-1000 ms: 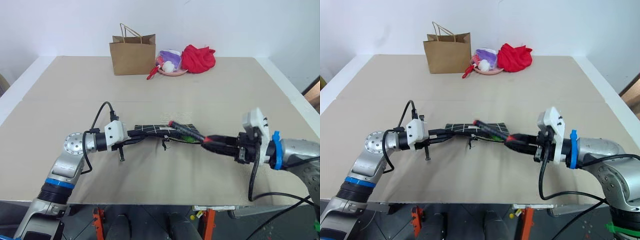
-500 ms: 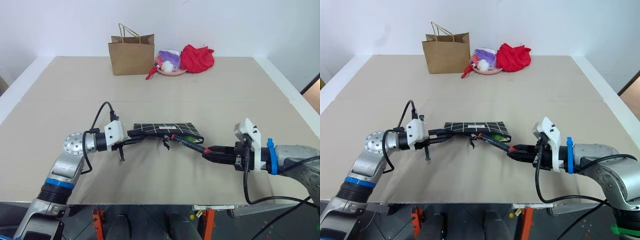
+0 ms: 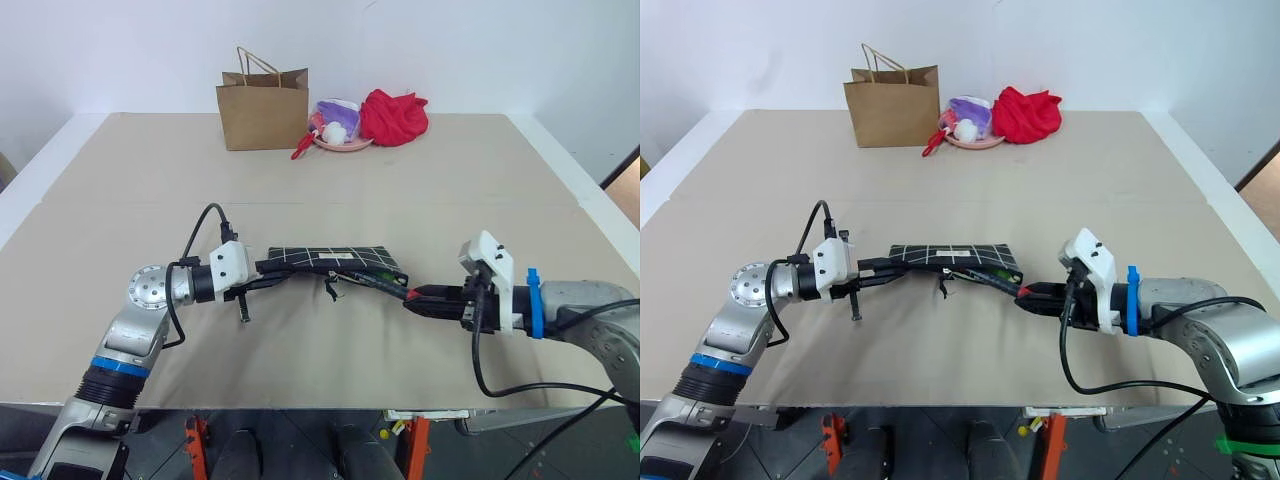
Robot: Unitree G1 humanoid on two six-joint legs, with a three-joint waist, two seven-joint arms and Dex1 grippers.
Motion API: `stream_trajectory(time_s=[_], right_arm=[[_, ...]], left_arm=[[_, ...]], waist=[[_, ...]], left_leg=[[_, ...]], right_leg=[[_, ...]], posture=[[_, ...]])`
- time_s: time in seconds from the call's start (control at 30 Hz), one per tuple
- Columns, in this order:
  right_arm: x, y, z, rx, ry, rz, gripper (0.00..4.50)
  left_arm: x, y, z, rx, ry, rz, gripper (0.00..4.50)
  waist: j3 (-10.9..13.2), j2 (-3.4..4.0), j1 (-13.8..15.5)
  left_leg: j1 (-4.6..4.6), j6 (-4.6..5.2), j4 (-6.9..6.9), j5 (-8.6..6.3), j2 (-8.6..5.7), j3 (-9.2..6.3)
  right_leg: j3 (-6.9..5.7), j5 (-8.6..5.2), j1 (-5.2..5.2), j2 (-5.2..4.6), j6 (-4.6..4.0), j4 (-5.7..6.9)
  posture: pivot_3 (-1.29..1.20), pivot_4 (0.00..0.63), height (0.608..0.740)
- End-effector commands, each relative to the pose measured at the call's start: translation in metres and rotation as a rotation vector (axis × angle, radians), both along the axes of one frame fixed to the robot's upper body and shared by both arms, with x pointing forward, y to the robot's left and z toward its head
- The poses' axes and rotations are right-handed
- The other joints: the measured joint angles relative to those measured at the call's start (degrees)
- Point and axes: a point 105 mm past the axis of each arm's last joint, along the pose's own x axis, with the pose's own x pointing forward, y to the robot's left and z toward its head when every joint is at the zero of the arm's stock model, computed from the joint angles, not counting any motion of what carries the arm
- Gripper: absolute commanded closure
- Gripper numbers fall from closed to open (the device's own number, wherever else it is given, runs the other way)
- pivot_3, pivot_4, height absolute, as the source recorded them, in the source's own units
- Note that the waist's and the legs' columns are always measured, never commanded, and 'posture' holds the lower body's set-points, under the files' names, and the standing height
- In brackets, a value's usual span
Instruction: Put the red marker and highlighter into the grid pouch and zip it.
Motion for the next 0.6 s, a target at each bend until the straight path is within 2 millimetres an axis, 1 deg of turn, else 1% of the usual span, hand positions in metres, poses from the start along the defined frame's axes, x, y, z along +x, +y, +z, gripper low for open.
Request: stream_trajectory(time_s=[0.03,0.23,0.3,0.33,0.4,0.43,0.5,0.53,0.6], right_arm=[[0.008,0.007,0.005,0.004,-0.031,0.021,3.95],[0.024,0.022,0.009,0.037,-0.037,0.026,3.95],[0.028,0.025,0.012,0.05,-0.04,0.025,2.93],[0.027,0.027,0.013,0.056,-0.031,0.034,2.62],[0.024,0.028,0.014,0.048,-0.035,0.062,1.8],[0.022,0.026,0.014,0.033,-0.047,0.077,1.33],[0.018,0.023,0.014,0.028,-0.061,0.095,0.55],[0.016,0.021,0.015,0.036,-0.064,0.1,0.03],[0.004,0.013,0.015,0.031,-0.051,0.141,0.03]], left_arm=[[-0.003,-0.005,0.011,-0.019,-0.049,-0.015,4.5],[-0.004,-0.005,0.01,-0.023,-0.048,-0.012,4.5],[-0.005,-0.005,0.01,-0.023,-0.048,-0.01,4.5],[-0.005,-0.005,0.01,-0.023,-0.049,-0.009,4.5],[-0.005,-0.004,0.01,-0.021,-0.049,-0.007,4.5],[-0.005,-0.003,0.01,-0.02,-0.05,-0.005,4.5],[-0.006,-0.002,0.011,-0.018,-0.051,-0.002,4.5],[-0.006,-0.001,0.011,-0.018,-0.051,-0.001,4.5],[-0.006,0.0,0.011,-0.015,-0.051,0.003,4.5]], waist=[[0.0,0.0,0.02],[0.0,0.0,-0.03],[0.0,0.0,0.0],[0.0,0.0,0.01],[0.0,0.0,0.03],[0.0,0.0,0.07],[0.0,0.01,0.2],[0.0,0.0,0.18],[0.0,0.01,0.27]], left_leg=[[0.0,0.0,0.0,0.0,0.0,0.0],[0.0,0.0,0.0,0.0,0.0,0.0],[0.0,0.0,-0.01,0.0,0.01,0.0],[0.0,0.0,-0.01,0.0,0.0,0.0],[-0.02,0.0,-0.01,0.0,0.0,0.0],[-0.02,0.0,-0.01,0.0,0.0,0.0],[-0.03,0.01,-0.02,0.0,0.0,0.0],[-0.03,0.01,-0.02,-0.01,0.0,0.0],[-0.03,0.01,-0.02,-0.02,0.0,0.0]], right_leg=[[0.0,0.0,-0.01,0.0,0.0,0.0],[0.0,0.0,-0.02,0.01,0.0,0.01],[0.0,0.0,-0.02,0.02,-0.01,0.02],[0.0,0.0,-0.02,0.01,0.0,0.02],[0.0,0.0,-0.02,0.01,0.0,0.01],[0.0,-0.01,-0.02,0.01,0.0,0.01],[-0.01,-0.03,-0.02,0.01,0.01,0.01],[-0.01,-0.04,-0.02,0.0,0.01,0.01],[-0.01,-0.04,-0.02,0.01,0.01,0.01]], posture=[[0.0,0.15,0.74],[0.0,0.15,0.74],[0.0,0.15,0.74],[0.0,0.15,0.74],[0.0,0.15,0.74],[0.0,0.15,0.74],[0.0,0.15,0.74],[0.0,0.15,0.74],[0.0,0.15,0.74]])
